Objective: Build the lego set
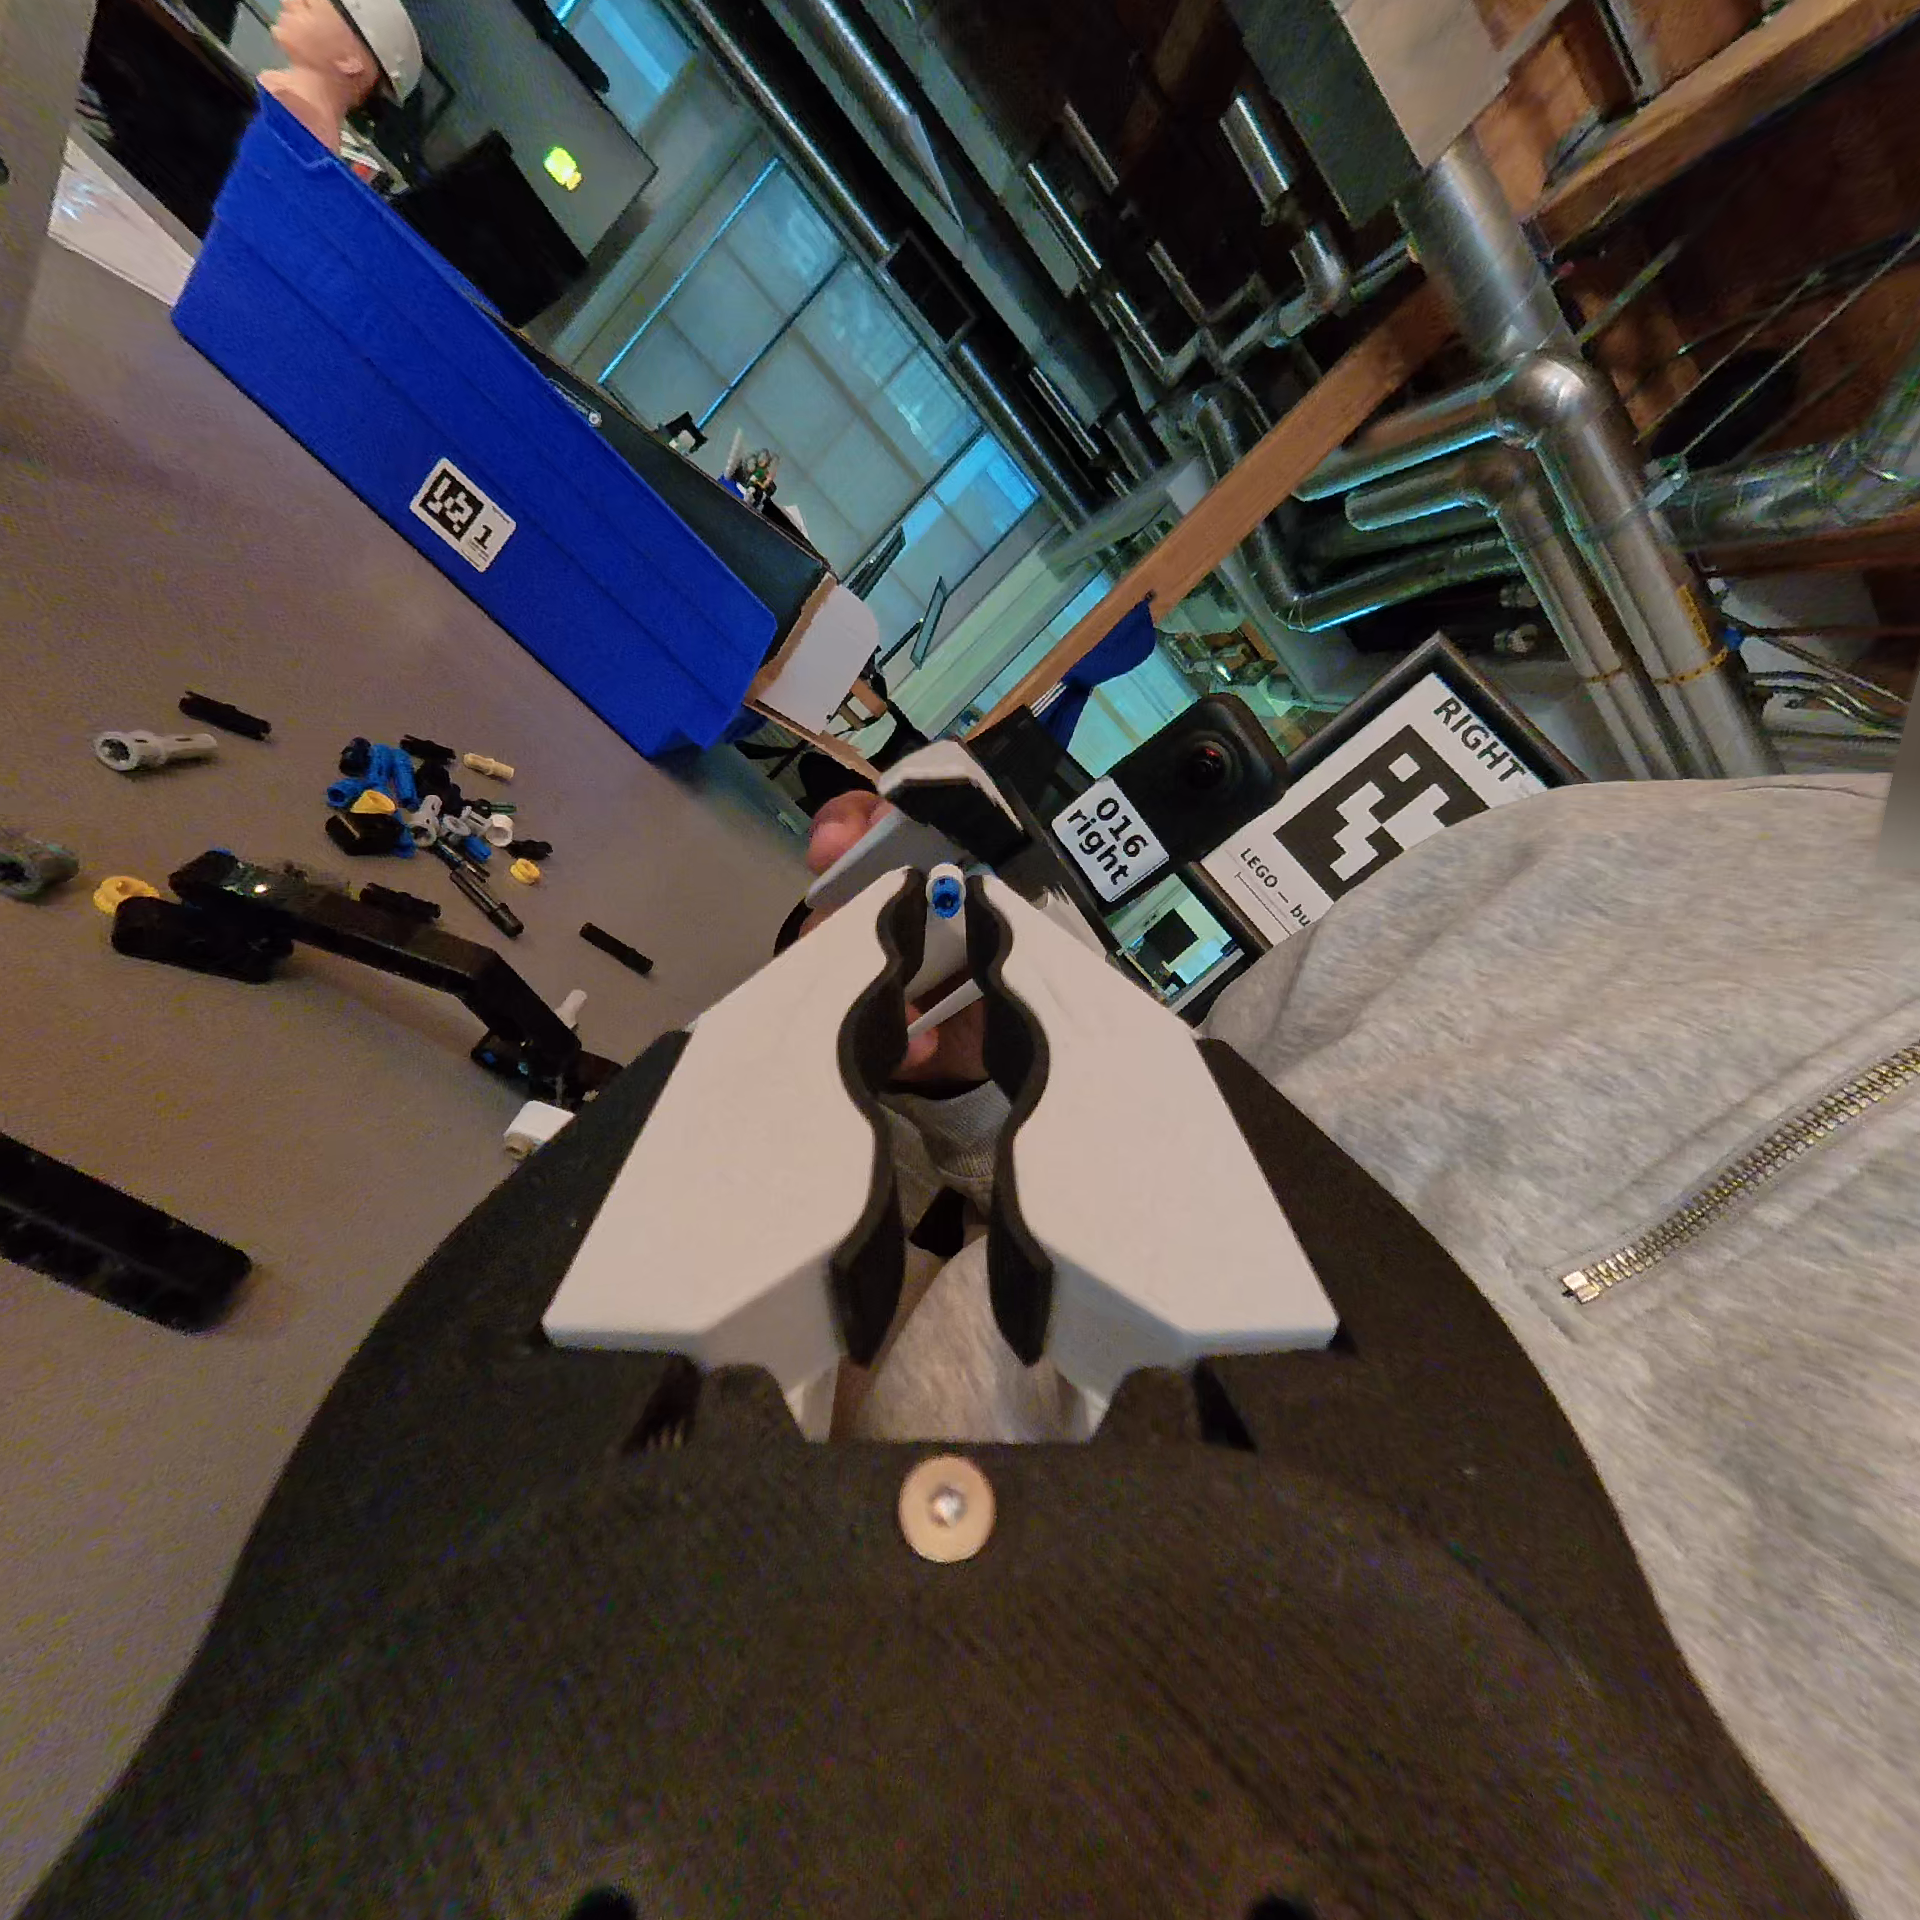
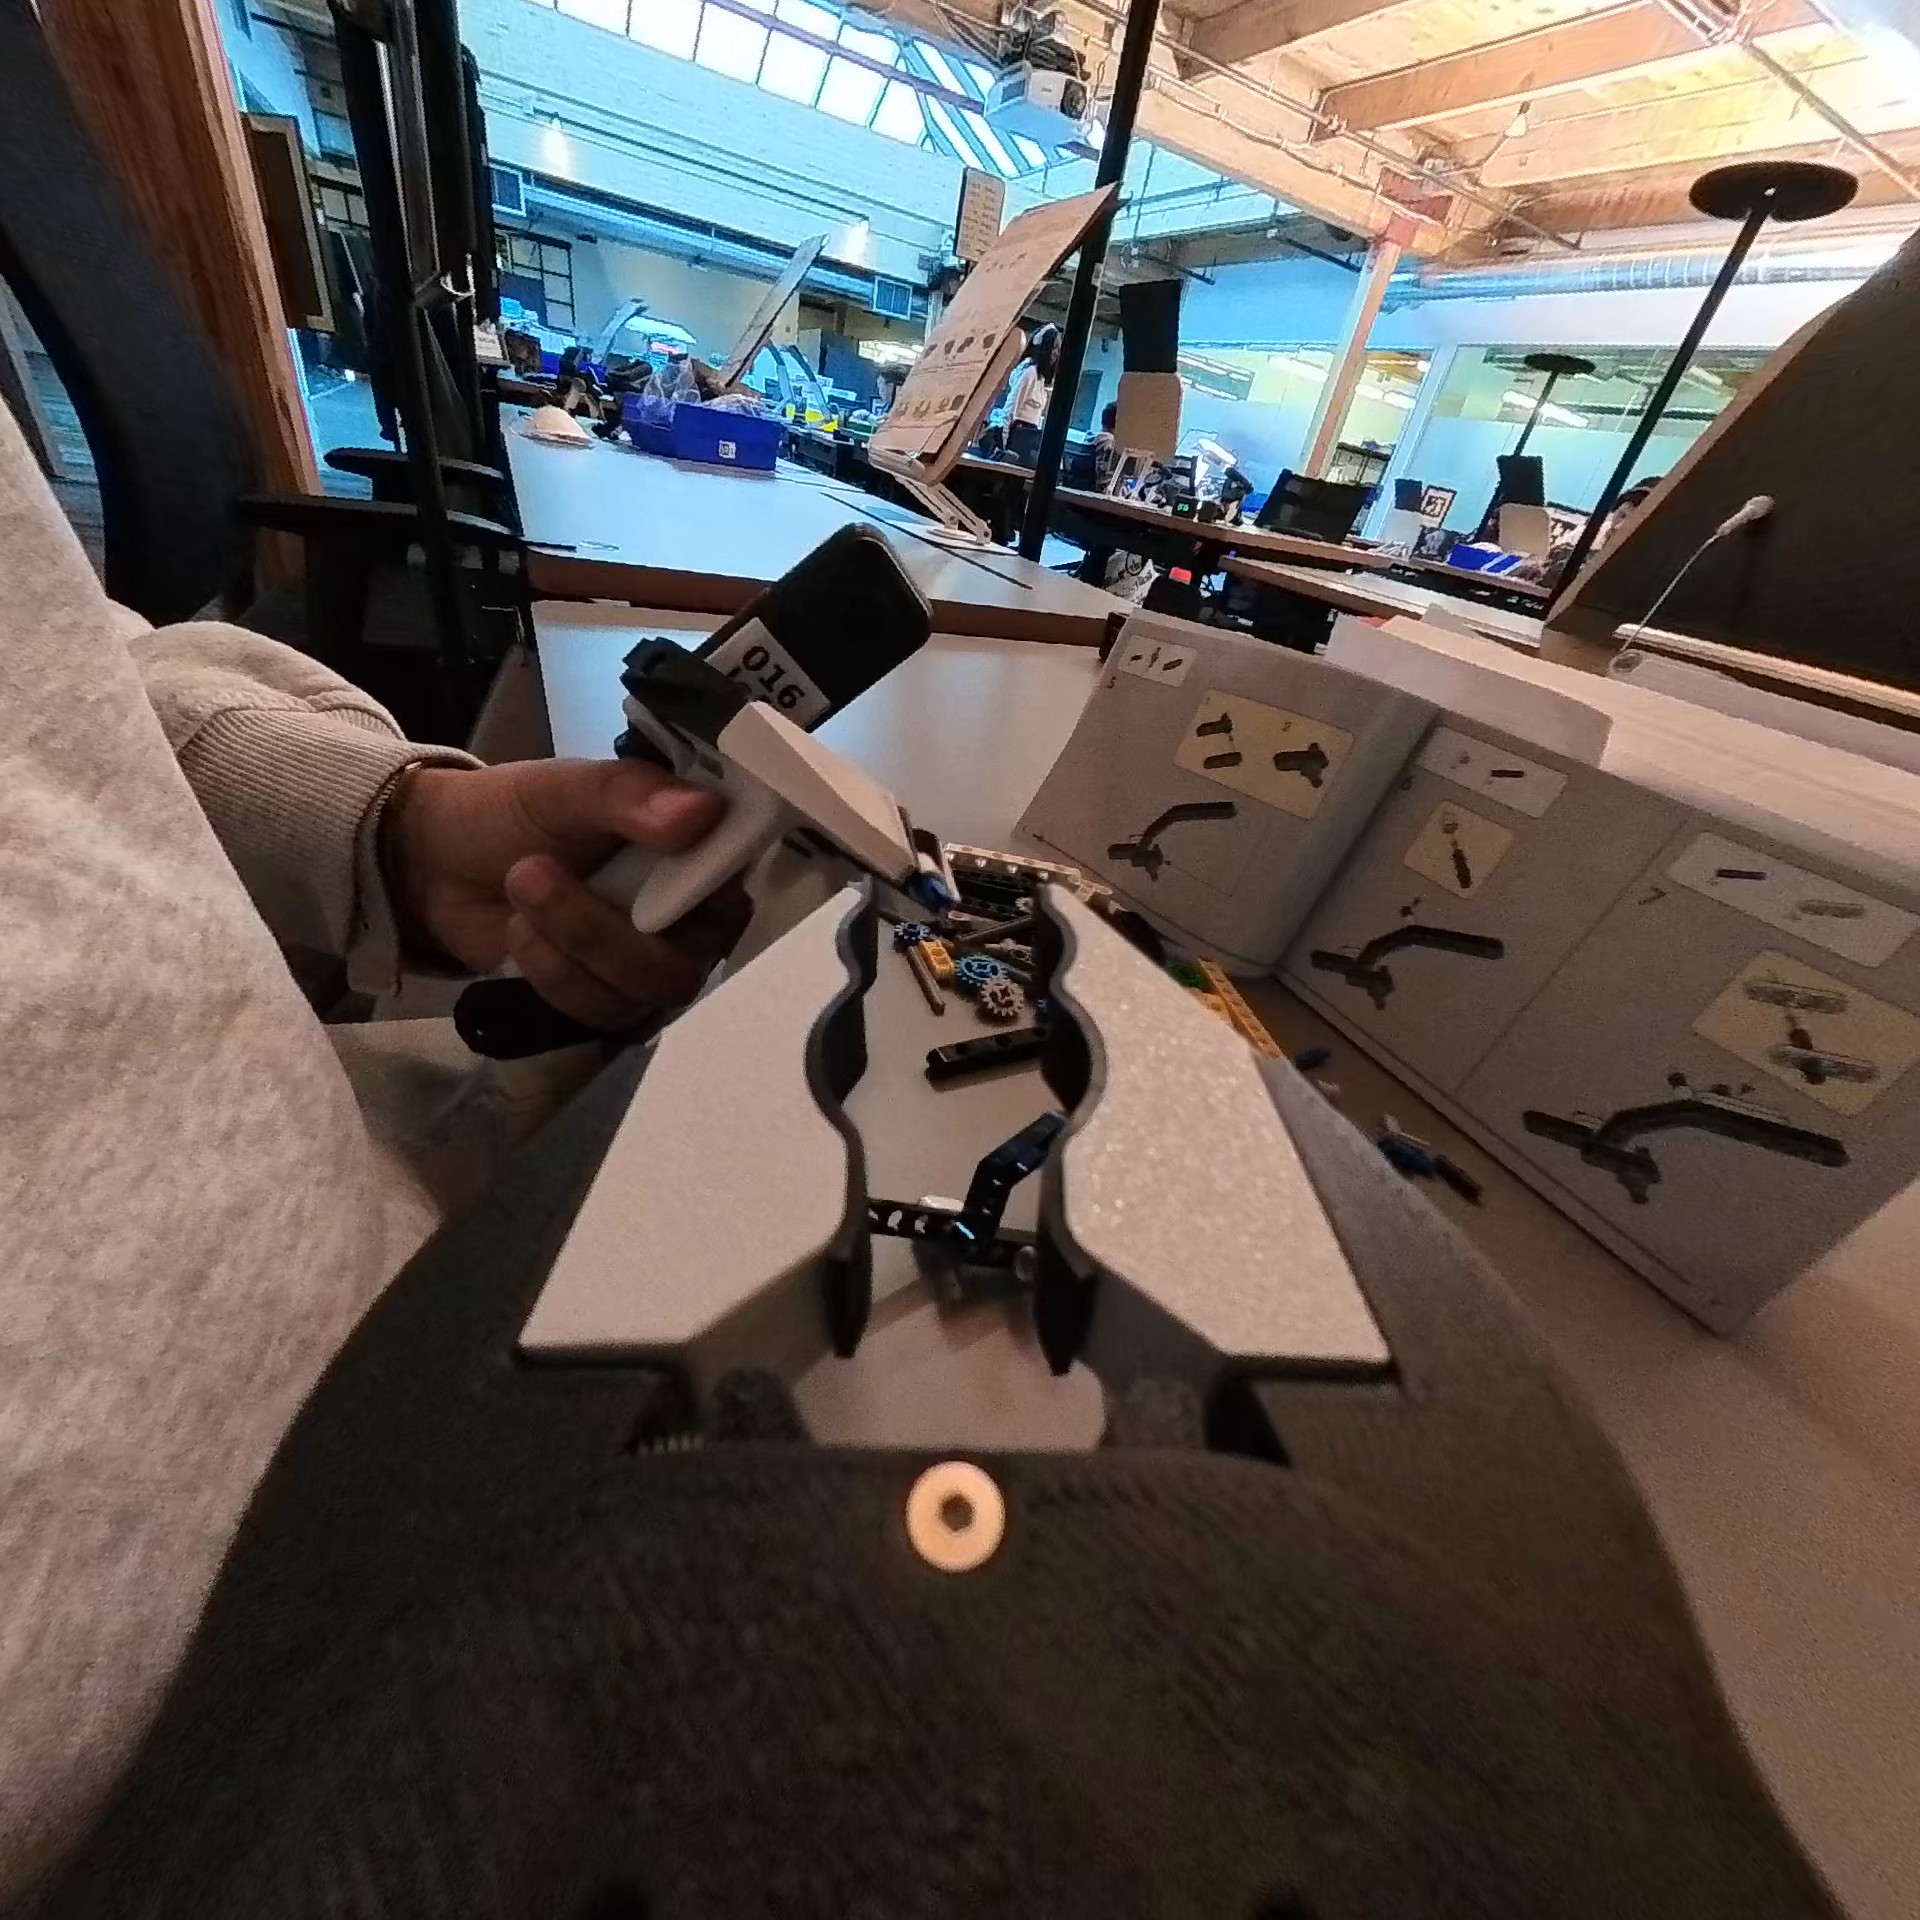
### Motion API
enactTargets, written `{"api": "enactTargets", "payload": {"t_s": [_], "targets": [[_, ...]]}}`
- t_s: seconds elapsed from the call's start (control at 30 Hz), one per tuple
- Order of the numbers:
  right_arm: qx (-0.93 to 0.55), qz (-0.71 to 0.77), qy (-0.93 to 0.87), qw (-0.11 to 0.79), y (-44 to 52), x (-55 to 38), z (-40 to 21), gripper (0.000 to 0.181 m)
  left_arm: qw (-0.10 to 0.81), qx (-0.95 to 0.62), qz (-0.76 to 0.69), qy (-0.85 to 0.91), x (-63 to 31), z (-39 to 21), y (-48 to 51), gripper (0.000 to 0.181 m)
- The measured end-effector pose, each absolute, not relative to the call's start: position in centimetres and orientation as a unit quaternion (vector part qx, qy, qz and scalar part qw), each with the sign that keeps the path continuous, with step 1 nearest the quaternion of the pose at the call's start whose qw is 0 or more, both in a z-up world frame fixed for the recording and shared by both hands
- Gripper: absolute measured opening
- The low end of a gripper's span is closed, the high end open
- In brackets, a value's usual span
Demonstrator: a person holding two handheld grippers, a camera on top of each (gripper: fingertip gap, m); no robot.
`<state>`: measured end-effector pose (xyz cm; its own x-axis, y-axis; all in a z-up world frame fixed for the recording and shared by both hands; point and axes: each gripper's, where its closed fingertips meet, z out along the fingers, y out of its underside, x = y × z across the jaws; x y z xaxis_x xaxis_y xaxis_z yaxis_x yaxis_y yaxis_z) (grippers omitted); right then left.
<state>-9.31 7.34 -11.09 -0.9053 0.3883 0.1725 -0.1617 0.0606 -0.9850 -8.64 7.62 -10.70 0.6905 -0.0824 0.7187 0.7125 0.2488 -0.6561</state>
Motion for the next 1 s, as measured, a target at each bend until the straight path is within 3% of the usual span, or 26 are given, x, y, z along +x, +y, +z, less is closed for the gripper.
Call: {"api": "enactTargets", "payload": {"t_s": [0.03,0.77,1.0], "targets": [[-0.082,0.681,-0.7,0.199,7.3,-9.3,-11.1,0.027,0.736,-0.551,-0.271,-0.285,-8.6,-10.7,7.6,0.005],[-0.038,0.67,-0.715,0.196,7.4,-7.6,-11.3,0.02,0.719,-0.564,-0.314,-0.257,-7.3,-10.8,8.0,0.006],[0.007,0.656,-0.724,0.214,7.4,-6.7,-11.3,0.008,0.695,-0.563,-0.37,-0.251,-6.4,-10.9,8.3,0.006]]}}
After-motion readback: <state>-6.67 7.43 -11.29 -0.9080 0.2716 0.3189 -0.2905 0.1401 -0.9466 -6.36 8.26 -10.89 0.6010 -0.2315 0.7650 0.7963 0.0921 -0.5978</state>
